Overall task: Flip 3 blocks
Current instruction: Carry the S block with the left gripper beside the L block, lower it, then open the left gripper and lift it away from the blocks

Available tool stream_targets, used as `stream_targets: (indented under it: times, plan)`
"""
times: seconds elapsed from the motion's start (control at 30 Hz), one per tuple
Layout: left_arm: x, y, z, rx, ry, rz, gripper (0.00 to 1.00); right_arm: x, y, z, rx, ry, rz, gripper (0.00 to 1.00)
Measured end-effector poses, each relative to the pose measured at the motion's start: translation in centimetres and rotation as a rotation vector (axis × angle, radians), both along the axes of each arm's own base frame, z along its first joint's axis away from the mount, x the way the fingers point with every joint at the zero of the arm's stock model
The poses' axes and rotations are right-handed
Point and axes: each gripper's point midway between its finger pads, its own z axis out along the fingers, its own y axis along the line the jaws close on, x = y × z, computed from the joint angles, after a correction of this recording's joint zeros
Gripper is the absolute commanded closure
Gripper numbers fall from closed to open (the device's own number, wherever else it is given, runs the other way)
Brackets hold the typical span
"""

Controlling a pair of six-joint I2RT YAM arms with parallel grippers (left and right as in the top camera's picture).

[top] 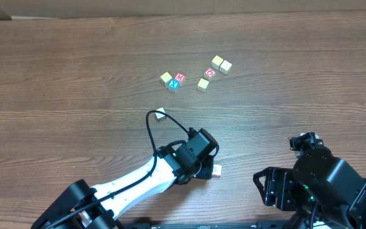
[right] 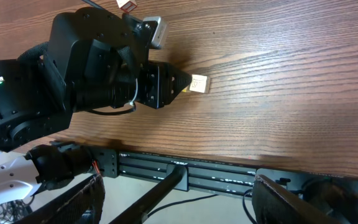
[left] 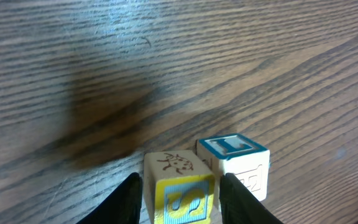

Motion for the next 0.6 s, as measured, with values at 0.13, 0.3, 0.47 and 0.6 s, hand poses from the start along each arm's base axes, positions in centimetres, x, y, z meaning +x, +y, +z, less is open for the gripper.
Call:
stream_targets:
  times: [0.13,0.3,0.47,0.6]
  plan:
    - [0.3,-0.4,0.2,-0.017,-0.013,0.000,0.66,0.0,0.0,0.0,0.000,-0.001,0.000,0.23]
    - [0.3,-0.5,0.3,-0.023,-0.012,0.001,0.72,0.0,0.0,0.0,0.001,-0.001,0.000,0.23]
    - [1.3,0.3,0.2,-0.014,-0.023,0.034,0.63,0.1,0.1,0.1,0.003,-0.003,0.000,0.23]
    - [3.9,2.4,1.0,-0.006,-0.055,0.085,0.23,0.0,0.1,0.1,0.005,-0.001,0.002,0.23]
